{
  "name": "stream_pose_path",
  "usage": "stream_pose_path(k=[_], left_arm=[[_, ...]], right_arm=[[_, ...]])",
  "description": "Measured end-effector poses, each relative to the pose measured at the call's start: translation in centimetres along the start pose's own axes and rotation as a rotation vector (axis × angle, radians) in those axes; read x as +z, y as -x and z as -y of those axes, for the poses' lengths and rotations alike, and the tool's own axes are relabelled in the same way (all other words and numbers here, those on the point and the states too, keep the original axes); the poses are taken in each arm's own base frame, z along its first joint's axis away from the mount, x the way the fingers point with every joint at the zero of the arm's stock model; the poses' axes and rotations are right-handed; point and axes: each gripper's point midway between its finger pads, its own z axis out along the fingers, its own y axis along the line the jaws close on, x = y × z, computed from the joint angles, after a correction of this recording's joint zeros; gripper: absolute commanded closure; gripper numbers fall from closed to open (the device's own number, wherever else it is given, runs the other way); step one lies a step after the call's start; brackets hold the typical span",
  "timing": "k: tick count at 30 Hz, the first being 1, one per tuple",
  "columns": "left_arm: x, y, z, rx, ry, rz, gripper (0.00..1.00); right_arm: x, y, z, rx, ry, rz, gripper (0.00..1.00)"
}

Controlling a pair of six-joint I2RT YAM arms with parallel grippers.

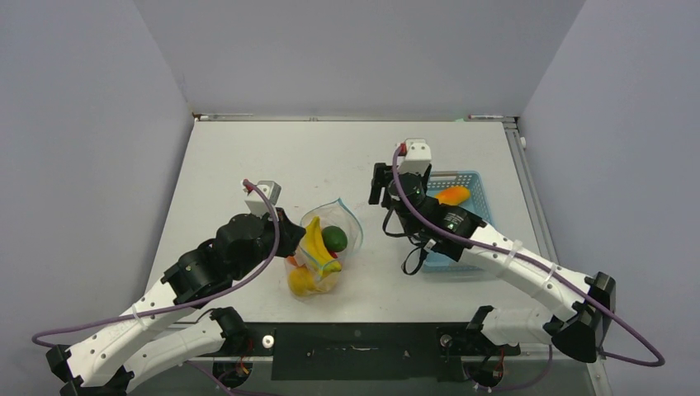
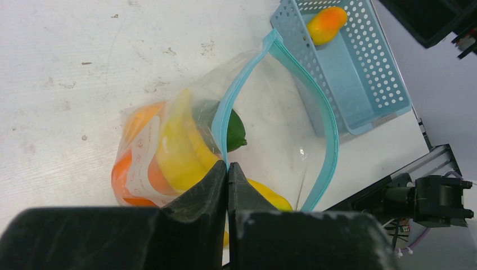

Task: Place the food in the zip-top bag and seal the zipper
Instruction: Pick up the fake fruit from the bin.

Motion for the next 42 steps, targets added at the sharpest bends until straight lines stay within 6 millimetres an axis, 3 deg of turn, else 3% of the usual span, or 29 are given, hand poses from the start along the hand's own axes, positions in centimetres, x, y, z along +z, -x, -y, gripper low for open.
stream_pose_path(k=[4, 8, 12, 20, 27, 42], left_arm=[[0.0, 0.0, -0.1, 0.026, 0.001, -0.001, 1.00], [0.0, 0.0, -0.3, 0.055, 0.001, 0.001, 1.00], [-0.3, 0.1, -0.4, 0.087, -0.002, 0.005, 1.00], [-1.1, 0.3, -0.9, 0.138, -0.009, 0.017, 1.00], [-1.4, 0.3, -1.1, 0.171, -0.009, 0.017, 1.00], [-1.9, 0.3, -1.6, 0.177, -0.006, 0.026, 1.00]], right_arm=[[0.7, 1.0, 4.7, 0.010, -0.129, 0.011, 0.28], [2.1, 0.1, 9.9, 0.015, -0.272, -0.022, 0.25], [3.6, -1.9, 14.1, 0.044, -0.388, -0.082, 0.21], [5.1, -7.9, 19.7, 0.168, -0.517, -0.217, 0.12], [5.5, -10.5, 23.0, 0.324, -0.582, -0.242, 0.08], [7.7, -13.7, 25.5, 0.548, -0.613, -0.230, 0.07]])
